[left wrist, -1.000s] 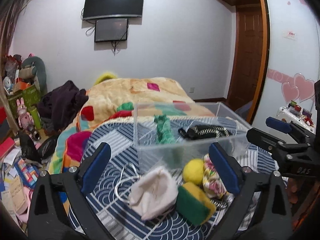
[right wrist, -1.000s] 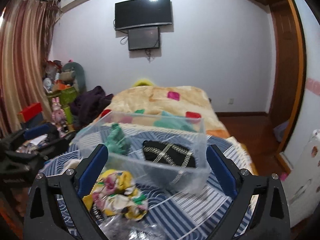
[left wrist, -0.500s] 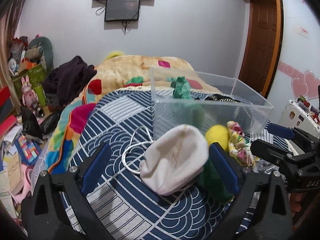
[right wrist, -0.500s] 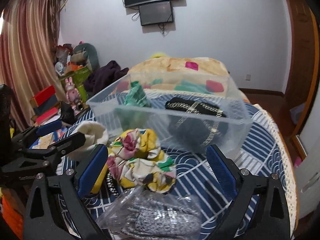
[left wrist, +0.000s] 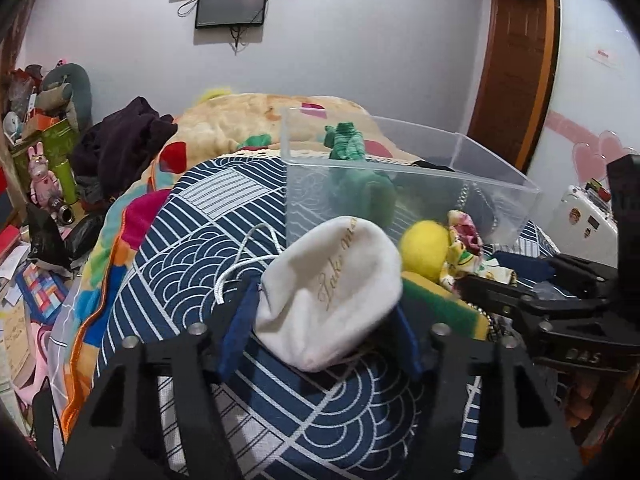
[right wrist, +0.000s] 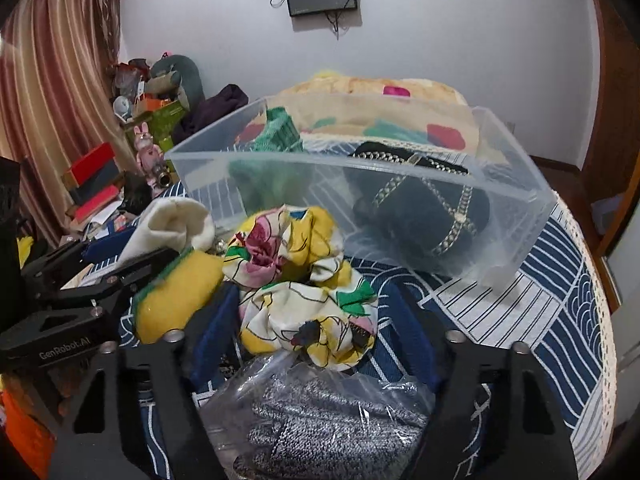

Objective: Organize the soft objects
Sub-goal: 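Grasp the white cloth cap with the left tool while the right tool grasps the floral scrunchie, then carry the cap and scrunchie into the clear box and open both tools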

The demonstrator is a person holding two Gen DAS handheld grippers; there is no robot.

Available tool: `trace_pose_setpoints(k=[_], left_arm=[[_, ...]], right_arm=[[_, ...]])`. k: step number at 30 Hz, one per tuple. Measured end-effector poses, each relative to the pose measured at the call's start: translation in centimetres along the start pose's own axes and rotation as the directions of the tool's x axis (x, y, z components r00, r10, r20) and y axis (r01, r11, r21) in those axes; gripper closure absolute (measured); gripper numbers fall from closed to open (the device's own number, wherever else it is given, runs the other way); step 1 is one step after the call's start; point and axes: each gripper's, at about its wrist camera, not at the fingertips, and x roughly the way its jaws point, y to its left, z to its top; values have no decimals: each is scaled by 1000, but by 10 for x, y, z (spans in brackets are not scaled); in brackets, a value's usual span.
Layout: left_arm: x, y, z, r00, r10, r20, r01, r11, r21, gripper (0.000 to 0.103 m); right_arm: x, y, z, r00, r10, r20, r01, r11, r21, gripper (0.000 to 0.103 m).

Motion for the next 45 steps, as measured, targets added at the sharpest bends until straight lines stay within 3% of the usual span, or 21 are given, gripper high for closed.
trace_pose_setpoints(k=[5, 11, 28, 34, 42, 45], left_arm=[[-3, -9, 0, 1000, 9, 10, -9, 999, 39, 62], [-9, -4, 3, 1000, -21, 15, 20, 1000, 8, 78], [-62, -5, 32, 982, -68, 176, 70, 997, -8, 80], [-66, -6, 47, 976, -83, 202, 88, 996, -15, 80], [-65, -11, 79, 964, -92, 250, 96, 995, -4, 80], [-61, -12, 93, 960, -99, 262, 103, 995, -1, 80]], right_arm=[[-3, -1, -1, 1000, 11, 4, -11, 1000, -10, 68], [-14, 0, 2, 999, 0, 54, 1, 1000, -16, 81], [-61, -5, 16, 969, -41, 243, 42, 999, -1, 84], [-75, -9, 23, 953, -59, 298, 56, 998, 17, 85], [-95, -10, 49, 914, -78, 397, 77, 997, 19, 85], [-91, -12, 56, 912, -83, 403, 78, 997, 29, 85]])
